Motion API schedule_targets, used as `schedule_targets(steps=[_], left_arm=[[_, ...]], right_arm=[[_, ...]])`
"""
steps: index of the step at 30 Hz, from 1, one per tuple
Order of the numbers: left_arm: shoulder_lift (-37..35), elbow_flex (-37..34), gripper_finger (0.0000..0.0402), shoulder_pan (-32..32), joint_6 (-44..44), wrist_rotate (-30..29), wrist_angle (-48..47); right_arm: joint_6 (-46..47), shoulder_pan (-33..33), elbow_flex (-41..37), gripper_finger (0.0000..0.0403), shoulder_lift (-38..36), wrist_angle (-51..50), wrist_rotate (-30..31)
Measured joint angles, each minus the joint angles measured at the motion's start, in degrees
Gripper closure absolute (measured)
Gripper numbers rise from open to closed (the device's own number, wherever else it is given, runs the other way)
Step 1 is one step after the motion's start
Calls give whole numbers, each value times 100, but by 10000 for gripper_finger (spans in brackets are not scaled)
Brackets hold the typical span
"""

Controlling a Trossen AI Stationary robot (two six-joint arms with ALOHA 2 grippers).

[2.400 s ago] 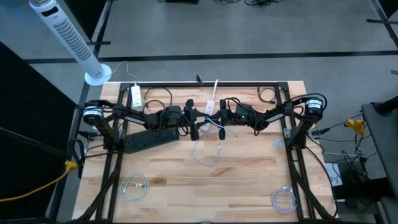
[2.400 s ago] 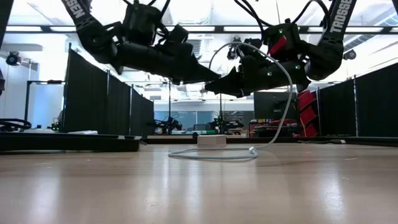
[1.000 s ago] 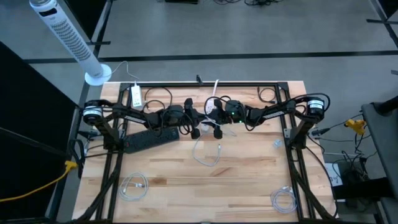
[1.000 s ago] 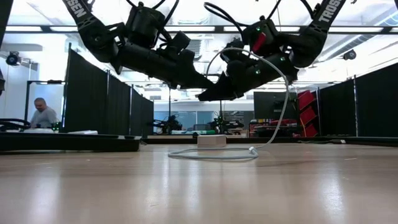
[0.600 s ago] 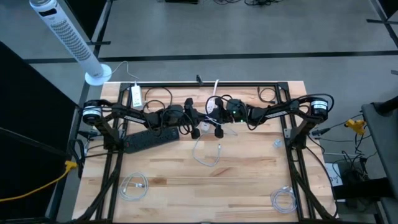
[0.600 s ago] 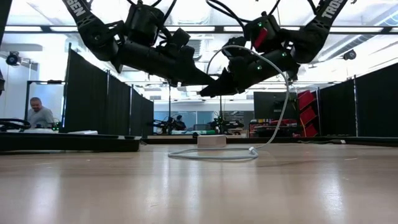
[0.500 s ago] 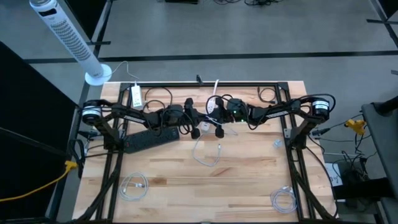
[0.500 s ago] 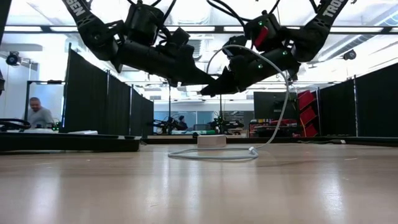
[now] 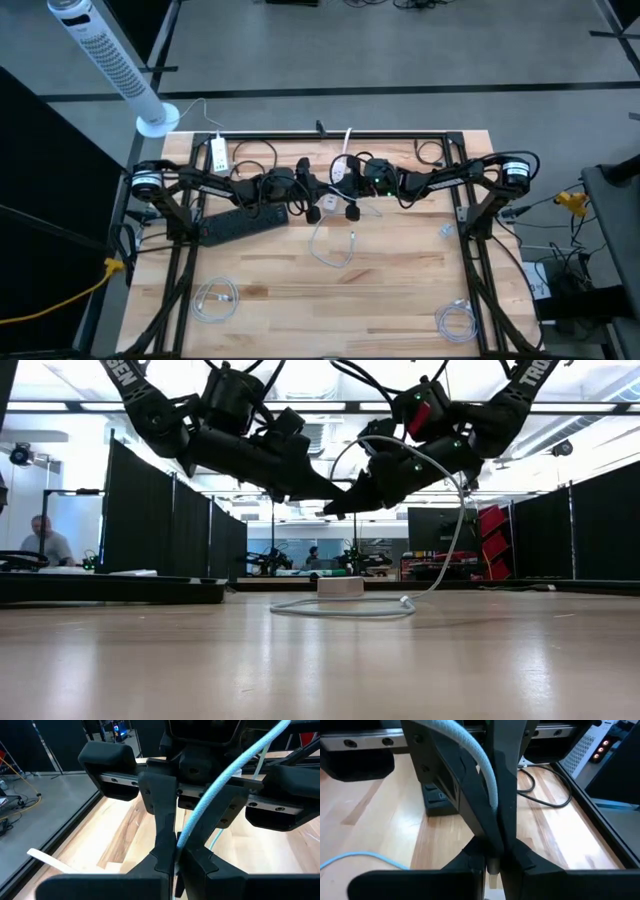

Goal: Insert USB
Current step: Insert the light blue USB cable into the right white outlet

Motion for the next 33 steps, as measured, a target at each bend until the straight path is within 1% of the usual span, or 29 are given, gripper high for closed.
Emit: schedule_targets(steps=[4,17,23,25,30,33], left_arm=[[-80,-6,375,4,111,-7,-13],[-89,-7,373,9,147,-42,56],[-91,-7,397,9,129,-44,60],[-84,-7,398,9,103,-46,48],[-46,-7,400,9,85,-48,-10],[-39,-4,400,9,50,-55,-107]], right_arm=[[-2,-13,4,386,-10,-26,7],[12,-13,4,386,-10,-93,11],[104,-13,-2,386,-3,-99,5],[112,-13,-2,378,-3,-110,5],[115,-13,-7,339,1,-97,2],[162,-11,-7,327,-10,-75,0]])
